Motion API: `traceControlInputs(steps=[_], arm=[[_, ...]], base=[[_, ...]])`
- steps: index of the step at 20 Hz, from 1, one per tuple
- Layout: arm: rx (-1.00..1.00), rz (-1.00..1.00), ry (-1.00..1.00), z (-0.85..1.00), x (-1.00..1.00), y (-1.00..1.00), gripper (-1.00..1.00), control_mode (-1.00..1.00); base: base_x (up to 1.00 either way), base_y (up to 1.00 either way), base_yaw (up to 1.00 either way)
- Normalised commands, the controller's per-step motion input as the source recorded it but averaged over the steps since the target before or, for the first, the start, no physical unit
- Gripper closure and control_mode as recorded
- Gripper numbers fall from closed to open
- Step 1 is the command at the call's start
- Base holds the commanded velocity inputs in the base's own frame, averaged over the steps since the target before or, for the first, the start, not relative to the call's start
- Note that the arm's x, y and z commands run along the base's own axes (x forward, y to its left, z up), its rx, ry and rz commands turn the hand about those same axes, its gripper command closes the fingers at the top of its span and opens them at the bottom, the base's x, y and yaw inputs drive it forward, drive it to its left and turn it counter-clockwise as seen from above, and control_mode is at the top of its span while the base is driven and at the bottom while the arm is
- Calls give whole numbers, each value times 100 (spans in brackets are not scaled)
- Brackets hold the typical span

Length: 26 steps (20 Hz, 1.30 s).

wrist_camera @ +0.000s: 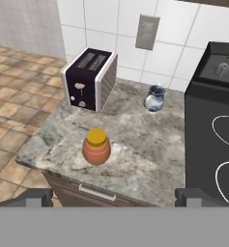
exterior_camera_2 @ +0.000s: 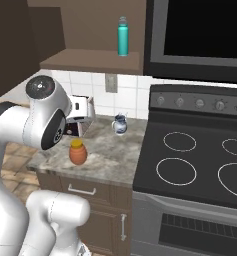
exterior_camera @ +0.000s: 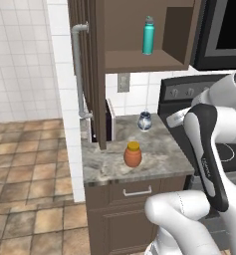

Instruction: Pick the bar and honey bottle from the counter and place them in the cabinets closest to them.

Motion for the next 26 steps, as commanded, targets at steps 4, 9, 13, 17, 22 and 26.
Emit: traceControlInputs(steps=[4,9,13,17,22,26], arm=[[0,0,0,0,0,0,-100,-100],[0,0,0,0,0,0,-100,-100],[3,0,0,-2,-1,1,-100,-100],[2,0,1,-10,0,12,-100,-100],[0,0,8,-24,2,37,-100,-100],[0,0,10,-33,0,13,-100,-100]], base=[[0,1,0],[0,0,0],[0,0,0],[0,0,0],[0,0,0],[0,0,0]])
